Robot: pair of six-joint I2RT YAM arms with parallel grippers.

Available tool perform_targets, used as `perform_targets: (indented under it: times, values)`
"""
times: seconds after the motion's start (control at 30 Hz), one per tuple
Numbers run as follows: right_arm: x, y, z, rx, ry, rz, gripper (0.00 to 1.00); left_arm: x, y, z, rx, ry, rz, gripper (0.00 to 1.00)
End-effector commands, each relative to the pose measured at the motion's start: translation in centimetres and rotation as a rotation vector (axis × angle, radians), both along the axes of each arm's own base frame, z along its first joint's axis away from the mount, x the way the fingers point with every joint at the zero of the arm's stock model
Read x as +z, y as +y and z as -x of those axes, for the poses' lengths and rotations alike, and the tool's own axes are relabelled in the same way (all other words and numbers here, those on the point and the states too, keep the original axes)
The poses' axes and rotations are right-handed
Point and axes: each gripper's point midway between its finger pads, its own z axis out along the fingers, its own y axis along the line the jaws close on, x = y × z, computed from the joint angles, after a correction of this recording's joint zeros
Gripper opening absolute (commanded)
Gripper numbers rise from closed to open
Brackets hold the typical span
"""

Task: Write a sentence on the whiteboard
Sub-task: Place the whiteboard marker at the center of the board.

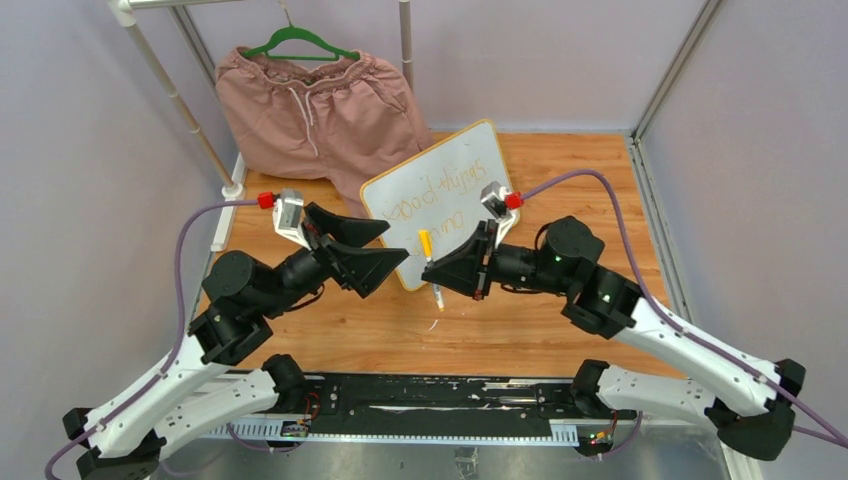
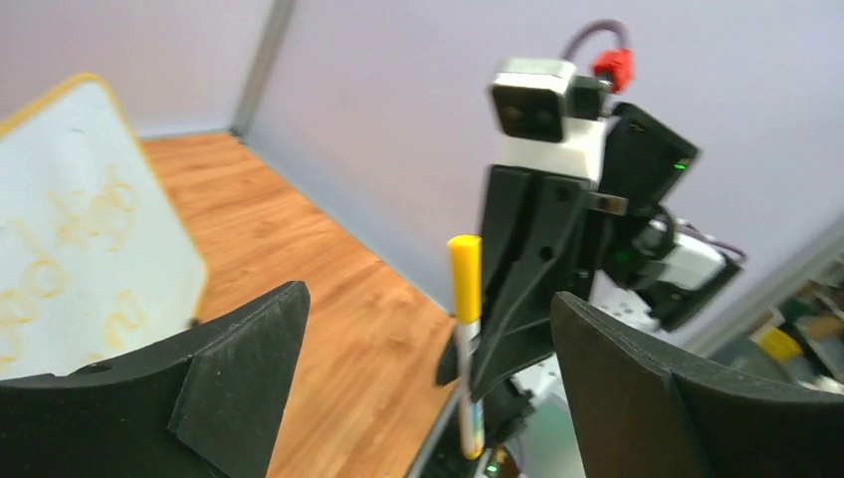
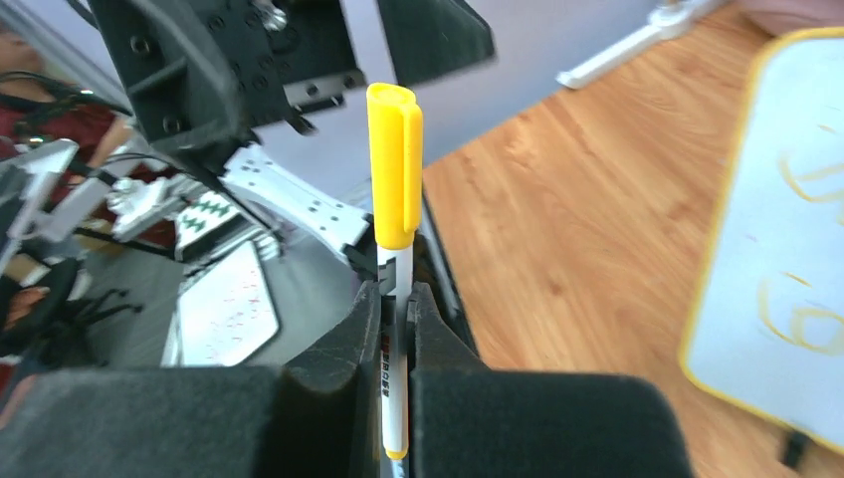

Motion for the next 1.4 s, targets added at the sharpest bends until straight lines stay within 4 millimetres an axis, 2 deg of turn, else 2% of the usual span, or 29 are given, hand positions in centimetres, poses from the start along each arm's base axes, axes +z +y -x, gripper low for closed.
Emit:
perform_targets:
  times: [0.0,0.13,0.2,0.37,0.53,0.73,0.8,0.87,0.97,1.0,1.03,1.1,1.27,1.37]
  values:
    - [-4.7,-4.8,-2.4,-0.219,-0.017,0.218,0.0,-1.4,3.8,-2.4,0.244,-0.03,-0.154,0.97]
    - [-9.4,-9.1,-4.2,-0.377,0.048,0.372,0.0,-4.1,6.4,-4.4,0.408,-0.026,-0.335,0.96]
    - [-11.5,-11.4,-5.0,-0.464,0.07,0.451,0.0,-4.6,7.3,-4.8,0.455,-0.032,-0.411,0.95]
    - [-14.6,-16.6,-7.1,-0.675,0.136,0.621,0.0,-5.3,9.3,-5.4,0.54,-0.08,-0.507,0.95]
    - [-16.5,-19.4,-8.8,-0.787,0.224,0.676,0.0,-7.0,10.5,-6.0,0.608,-0.112,-0.533,0.95]
    - [-17.4,-20.6,-10.1,-0.847,0.275,0.698,0.0,-10.5,10.2,-6.5,0.608,-0.09,-0.596,0.95]
    - [-17.3,-20.5,-10.0,-0.84,0.278,0.686,0.0,-11.3,10.3,-6.5,0.607,-0.074,-0.608,0.95]
    - [-16.3,-18.8,-9.4,-0.754,0.26,0.612,0.0,-11.5,10.0,-6.2,0.587,-0.059,-0.588,0.95]
    - [-14.0,-16.4,-8.1,-0.633,0.205,0.458,0.0,-10.5,8.7,-5.2,0.506,-0.047,-0.493,0.94]
    - [-13.3,-15.8,-7.7,-0.605,0.18,0.412,0.0,-9.9,7.9,-4.6,0.459,-0.043,-0.447,0.94]
    - [-11.6,-14.3,-6.5,-0.529,0.105,0.325,0.0,-8.7,5.3,-3.1,0.314,-0.046,-0.335,0.94]
    - [-10.9,-13.8,-6.0,-0.501,0.066,0.317,0.0,-8.0,3.3,-2.0,0.203,-0.038,-0.264,0.93]
    - [-9.0,-11.9,-3.5,-0.356,-0.038,0.28,0.0,-6.8,-1.4,-0.5,-0.029,0.013,-0.177,0.88]
    - [-7.6,-10.8,-1.9,-0.274,-0.083,0.223,0.0,-6.8,-3.4,-0.3,-0.111,0.069,-0.154,0.85]
